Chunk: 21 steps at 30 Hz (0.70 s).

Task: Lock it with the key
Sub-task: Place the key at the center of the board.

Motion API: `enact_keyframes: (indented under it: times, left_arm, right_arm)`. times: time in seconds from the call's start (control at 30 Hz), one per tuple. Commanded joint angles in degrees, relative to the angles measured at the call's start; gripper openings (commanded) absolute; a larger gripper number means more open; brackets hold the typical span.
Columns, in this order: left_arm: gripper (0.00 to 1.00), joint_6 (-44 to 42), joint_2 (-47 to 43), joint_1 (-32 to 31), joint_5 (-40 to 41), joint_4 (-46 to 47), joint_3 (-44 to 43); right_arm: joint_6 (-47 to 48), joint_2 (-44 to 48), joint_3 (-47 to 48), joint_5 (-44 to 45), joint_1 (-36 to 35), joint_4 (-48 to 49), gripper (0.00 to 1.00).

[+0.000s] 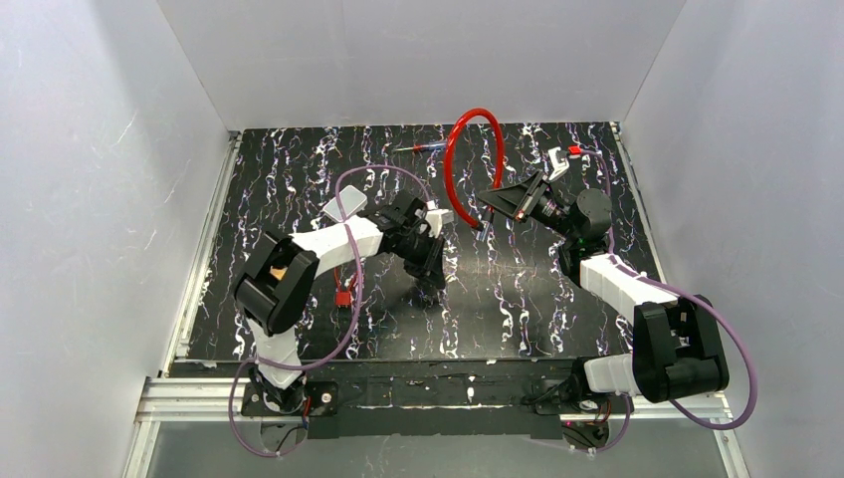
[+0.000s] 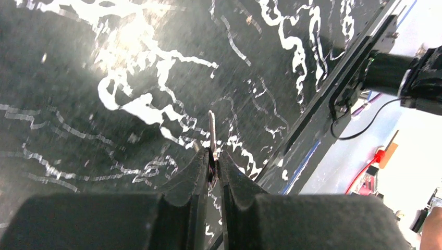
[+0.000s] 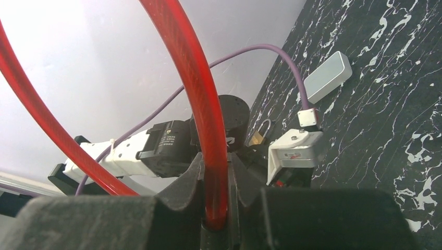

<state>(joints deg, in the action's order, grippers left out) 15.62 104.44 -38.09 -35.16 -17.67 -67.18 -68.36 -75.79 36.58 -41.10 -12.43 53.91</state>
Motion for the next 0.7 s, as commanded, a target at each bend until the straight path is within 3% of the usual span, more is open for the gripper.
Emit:
enact_keyframes:
  times: [0.0, 0.27, 0.4, 0.5, 0.57, 0.67]
  left_arm:
    - [0.00, 3.6, 2.0, -2.2, -3.2, 4.4, -4.0]
    - [0.01, 6.2, 8.4, -4.3, -3.2, 7.4, -7.8]
    - [0.26, 5.9, 9.2, -5.6, -1.7, 6.8, -8.7]
    - [0.52, 4.4, 7.5, -4.9, -0.9, 5.0, -8.9]
    - [0.64, 3.2, 5.1, -3.4, -1.5, 4.5, -8.0]
    - [0.75, 2.5, -0.8, -0.2, -4.8, 6.3, -4.1]
  right_arm:
    - [0.2, 0.8, 1.1, -0.2, 0.3, 4.5, 0.01]
    - [-0.3, 0.6, 1.1, -0.3, 0.3, 4.8, 0.01]
    - [-0.5, 0.4, 1.1, -0.2, 0.3, 5.1, 0.01]
    - [-0.6, 0.2, 1.2, -0.1, 0.3, 5.3, 0.01]
    - [-0.7, 0.2, 1.1, -0.1, 0.3, 5.4, 0.01]
    - [-1.0, 0.4, 0.8, 0.4, 0.3, 5.7, 0.01]
